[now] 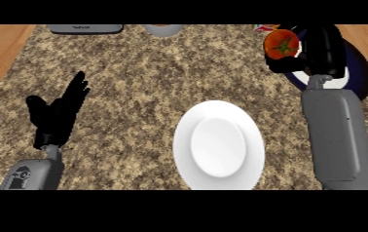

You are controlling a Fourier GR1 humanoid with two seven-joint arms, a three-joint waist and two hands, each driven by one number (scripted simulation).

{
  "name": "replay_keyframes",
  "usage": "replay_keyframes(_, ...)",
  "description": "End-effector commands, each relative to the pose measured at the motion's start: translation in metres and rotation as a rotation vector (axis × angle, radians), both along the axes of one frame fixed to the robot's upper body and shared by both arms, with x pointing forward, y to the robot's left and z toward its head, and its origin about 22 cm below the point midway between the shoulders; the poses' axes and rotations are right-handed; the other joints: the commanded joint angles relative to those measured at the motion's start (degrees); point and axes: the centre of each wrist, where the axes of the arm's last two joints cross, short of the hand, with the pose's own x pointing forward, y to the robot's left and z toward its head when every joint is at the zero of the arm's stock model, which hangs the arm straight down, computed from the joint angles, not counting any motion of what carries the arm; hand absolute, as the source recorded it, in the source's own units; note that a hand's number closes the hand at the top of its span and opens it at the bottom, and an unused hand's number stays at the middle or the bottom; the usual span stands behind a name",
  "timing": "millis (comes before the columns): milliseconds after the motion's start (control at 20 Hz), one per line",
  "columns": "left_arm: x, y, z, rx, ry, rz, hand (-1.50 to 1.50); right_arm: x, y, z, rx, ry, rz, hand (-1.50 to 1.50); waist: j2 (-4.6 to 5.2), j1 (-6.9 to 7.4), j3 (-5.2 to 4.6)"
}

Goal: Pick the tomato from the plate and place it in the plate

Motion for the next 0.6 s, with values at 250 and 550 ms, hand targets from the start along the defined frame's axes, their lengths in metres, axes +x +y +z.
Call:
replay_keyframes(250,0.012,-0.007,0.005,0.002,-0.015,0.001,0.00,0.015,-0.056,0.012,0.213,-0.017,-0.214,1.50,0.31,0.59,0.05)
replay_keyframes(550,0.010,0.001,0.002,0.004,-0.019,-0.037,0.00,0.025,-0.134,-0.003,0.217,0.010,-0.316,1.50,0.62,1.48,0.09)
